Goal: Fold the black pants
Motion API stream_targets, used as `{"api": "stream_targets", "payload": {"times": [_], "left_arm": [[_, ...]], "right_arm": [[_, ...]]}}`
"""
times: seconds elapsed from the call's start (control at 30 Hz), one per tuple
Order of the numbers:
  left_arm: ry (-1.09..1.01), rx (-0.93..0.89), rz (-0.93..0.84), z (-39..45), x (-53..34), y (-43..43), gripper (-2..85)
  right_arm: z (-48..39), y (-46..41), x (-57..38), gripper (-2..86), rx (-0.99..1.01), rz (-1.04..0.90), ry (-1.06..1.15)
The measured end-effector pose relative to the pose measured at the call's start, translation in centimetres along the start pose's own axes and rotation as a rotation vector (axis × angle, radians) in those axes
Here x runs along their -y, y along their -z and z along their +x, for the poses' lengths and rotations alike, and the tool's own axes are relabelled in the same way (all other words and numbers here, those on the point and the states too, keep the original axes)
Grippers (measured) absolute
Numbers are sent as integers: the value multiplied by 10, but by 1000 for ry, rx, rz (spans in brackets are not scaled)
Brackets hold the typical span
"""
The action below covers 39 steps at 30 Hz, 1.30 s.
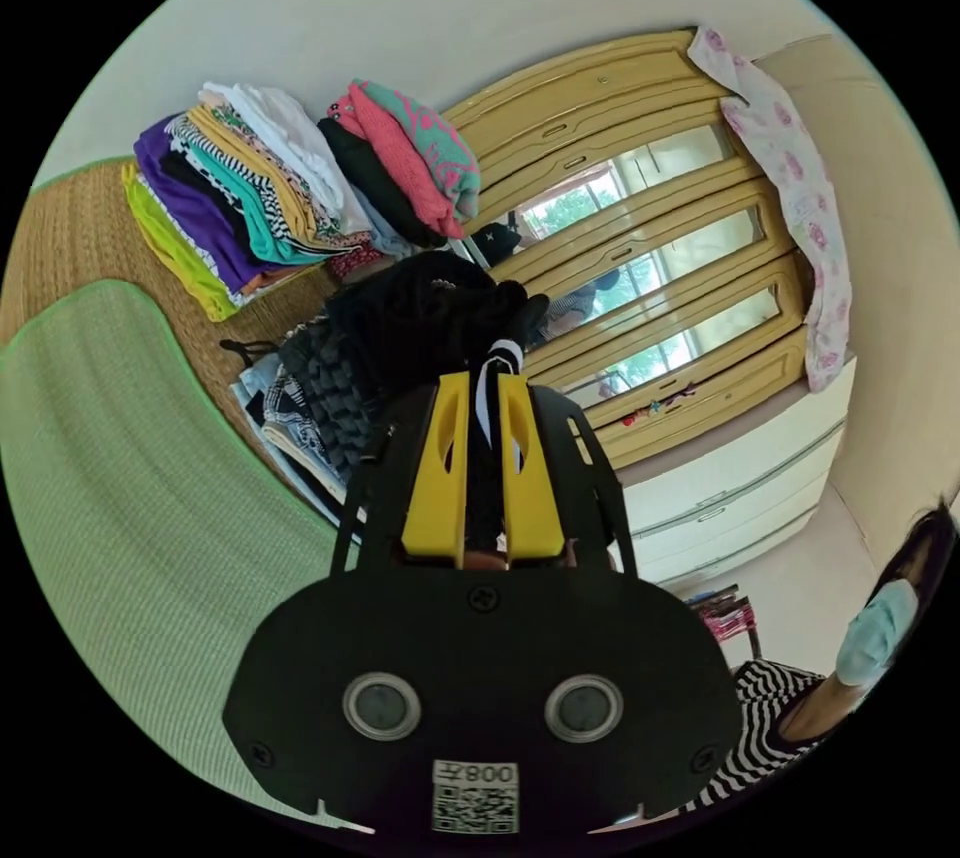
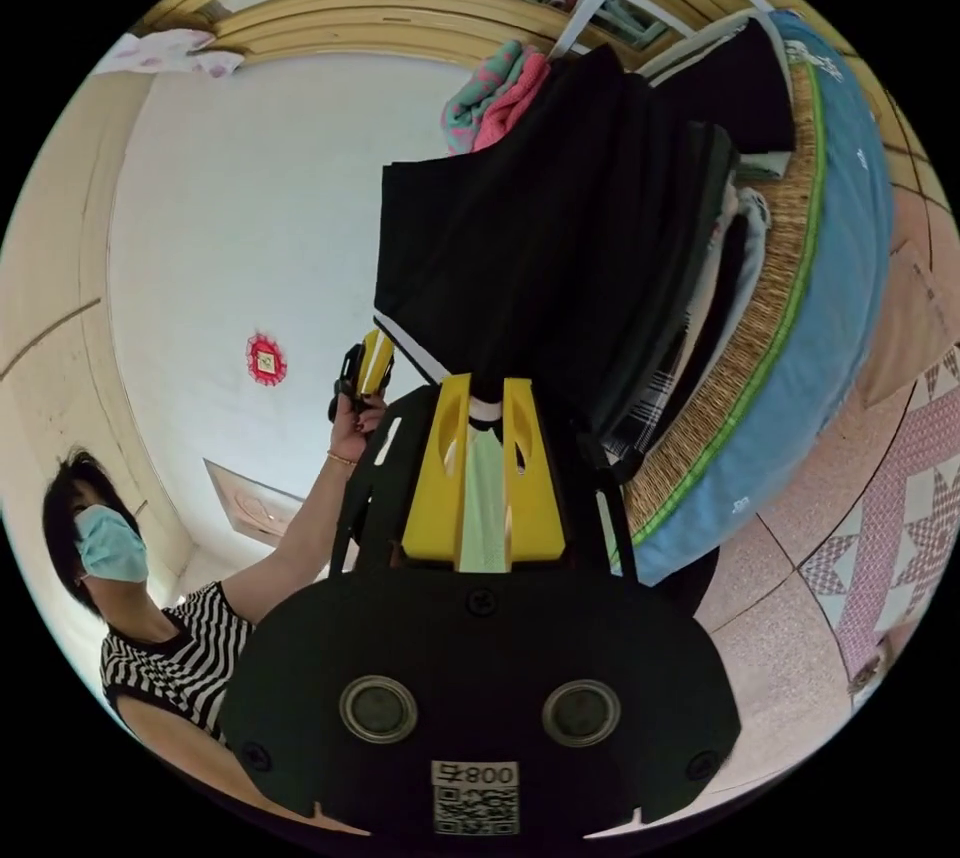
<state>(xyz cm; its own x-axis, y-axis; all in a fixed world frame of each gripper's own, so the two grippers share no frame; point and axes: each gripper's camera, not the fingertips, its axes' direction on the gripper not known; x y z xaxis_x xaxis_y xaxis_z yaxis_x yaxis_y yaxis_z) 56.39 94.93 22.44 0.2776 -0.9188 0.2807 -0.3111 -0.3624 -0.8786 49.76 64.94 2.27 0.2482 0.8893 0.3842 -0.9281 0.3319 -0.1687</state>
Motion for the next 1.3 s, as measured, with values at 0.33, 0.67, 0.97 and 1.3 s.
{"api": "stream_targets", "payload": {"times": [0.33, 0.67, 0.97, 1.3], "left_arm": [[-282, 120, -32, 52, 19, -90, 9], [-532, 553, -126, 40, 38, -200, 1], [-495, 519, -97, -6, 65, -215, 0], [-558, 558, -127, -13, 74, -206, 0]], "right_arm": [[-136, 27, 15, 5, -232, 52, 313], [-247, -155, 139, 0, -634, -174, 567], [-255, -221, 132, 2, -746, -238, 634], [-277, -175, 121, 1, -576, -185, 596]]}}
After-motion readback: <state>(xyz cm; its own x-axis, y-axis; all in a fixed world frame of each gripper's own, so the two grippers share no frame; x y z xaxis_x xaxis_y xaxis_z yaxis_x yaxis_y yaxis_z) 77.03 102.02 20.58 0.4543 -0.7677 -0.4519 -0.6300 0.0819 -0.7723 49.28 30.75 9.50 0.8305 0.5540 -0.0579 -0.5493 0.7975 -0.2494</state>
